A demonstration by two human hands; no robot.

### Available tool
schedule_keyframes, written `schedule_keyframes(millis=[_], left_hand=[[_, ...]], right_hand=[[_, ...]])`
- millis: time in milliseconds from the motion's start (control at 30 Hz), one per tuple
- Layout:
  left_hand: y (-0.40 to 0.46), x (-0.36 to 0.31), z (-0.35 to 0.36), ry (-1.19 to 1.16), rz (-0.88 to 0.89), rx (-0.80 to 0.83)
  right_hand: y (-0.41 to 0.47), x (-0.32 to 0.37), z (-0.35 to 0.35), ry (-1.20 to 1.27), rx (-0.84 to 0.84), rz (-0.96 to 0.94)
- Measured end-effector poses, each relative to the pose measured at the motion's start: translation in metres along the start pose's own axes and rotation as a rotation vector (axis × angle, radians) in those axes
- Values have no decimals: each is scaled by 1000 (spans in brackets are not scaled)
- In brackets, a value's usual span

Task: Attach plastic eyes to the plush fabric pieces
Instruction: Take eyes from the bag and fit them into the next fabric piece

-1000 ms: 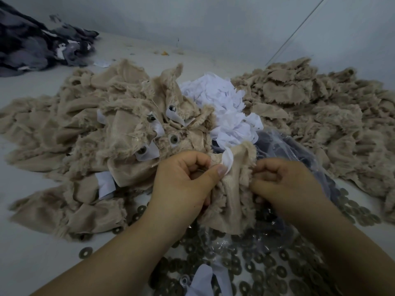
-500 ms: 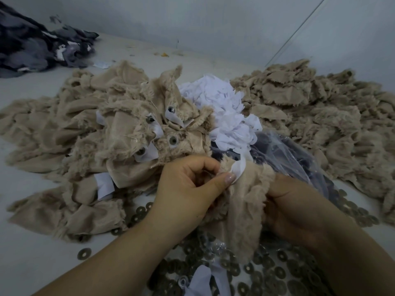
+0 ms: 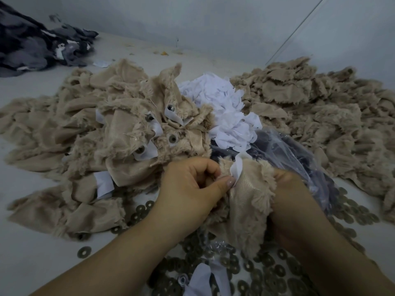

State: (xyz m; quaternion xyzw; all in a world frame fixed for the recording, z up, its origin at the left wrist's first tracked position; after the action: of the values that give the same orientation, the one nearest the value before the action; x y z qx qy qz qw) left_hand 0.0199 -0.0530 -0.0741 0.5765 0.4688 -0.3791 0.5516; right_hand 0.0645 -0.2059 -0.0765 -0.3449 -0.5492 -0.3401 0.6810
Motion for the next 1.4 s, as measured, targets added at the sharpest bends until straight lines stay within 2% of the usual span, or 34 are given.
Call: schedule_keyframes(millis=[133, 233, 333, 367, 400, 467, 500, 667, 800, 1033, 1400], left_hand=[[0, 0, 0, -12, -6, -8], [1, 1, -3, 0, -12, -25], [2, 1, -4, -5, -24, -25], [1, 1, -3, -5, -26, -20], [1, 1, -1, 1, -25, -10], [-1, 1, 2, 7, -18, 14], [-1, 2, 2, 2, -16, 21], [1, 1, 2, -83, -32, 38], [2, 3, 3, -254, -91, 69], [1, 4, 5, -359, -126, 52], [0, 4, 4, -286, -95, 26]], right_hand=[[-3, 2, 4, -41, 12, 22], [-1, 8, -5, -22, -135, -2], [-2, 5, -1, 59, -84, 50], [-2, 8, 5, 32, -30, 39], [-3, 10, 5, -111, 2, 3], [-5, 15, 6, -307, -58, -60], [-5, 15, 6, -303, -52, -47], [-4, 4, 6, -19, 38, 137], [-6, 5, 11, 145, 62, 163], [-7, 4, 15, 222, 28, 153], [-4, 1, 17, 284, 78, 163]])
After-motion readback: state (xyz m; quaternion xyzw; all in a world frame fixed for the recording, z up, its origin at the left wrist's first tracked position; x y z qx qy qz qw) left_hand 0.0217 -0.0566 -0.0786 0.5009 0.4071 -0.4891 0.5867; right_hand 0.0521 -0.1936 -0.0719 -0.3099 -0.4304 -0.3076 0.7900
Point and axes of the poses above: each hand's wrist, its own y-axis towards the middle knuckle, its own z-axis out of the palm, x = y × z, the point moved 4 cm from there along y, towards the middle knuckle, and after that the axes turned 11 degrees about x, right-handed, at the moved point
